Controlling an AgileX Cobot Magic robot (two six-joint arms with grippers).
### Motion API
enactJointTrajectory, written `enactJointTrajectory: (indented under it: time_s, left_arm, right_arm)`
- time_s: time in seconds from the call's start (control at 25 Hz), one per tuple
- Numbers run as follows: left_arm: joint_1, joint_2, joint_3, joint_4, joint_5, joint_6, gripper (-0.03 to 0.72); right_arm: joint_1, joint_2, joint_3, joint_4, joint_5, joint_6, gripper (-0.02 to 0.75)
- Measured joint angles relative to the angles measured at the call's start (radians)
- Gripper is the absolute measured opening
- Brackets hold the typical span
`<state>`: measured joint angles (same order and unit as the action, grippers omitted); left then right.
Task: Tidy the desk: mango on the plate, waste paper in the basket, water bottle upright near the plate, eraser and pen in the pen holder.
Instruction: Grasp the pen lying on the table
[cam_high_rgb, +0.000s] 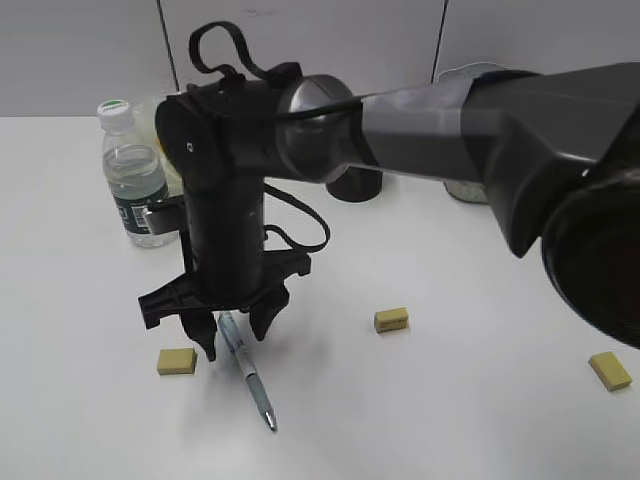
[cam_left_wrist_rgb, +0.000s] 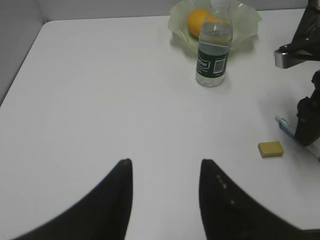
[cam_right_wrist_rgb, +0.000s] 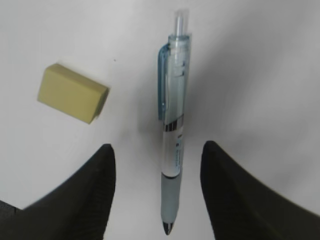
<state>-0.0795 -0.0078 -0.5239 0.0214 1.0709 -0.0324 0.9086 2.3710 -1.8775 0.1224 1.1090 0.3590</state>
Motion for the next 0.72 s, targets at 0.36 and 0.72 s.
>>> enactJointTrajectory:
  time_s: [0.36,0.72]
  left_arm:
    - [0.0,0.0,0.0,0.0,0.0,0.0,0.319]
    - [0.0,0.0,0.0,0.0,0.0,0.0,0.319]
  right_arm:
    - [0.0,0.031,0.0,-0.063,0.01,0.002,0.417]
    - [0.019,0.034,0.0,-0.069,0.011,0.003,0.414]
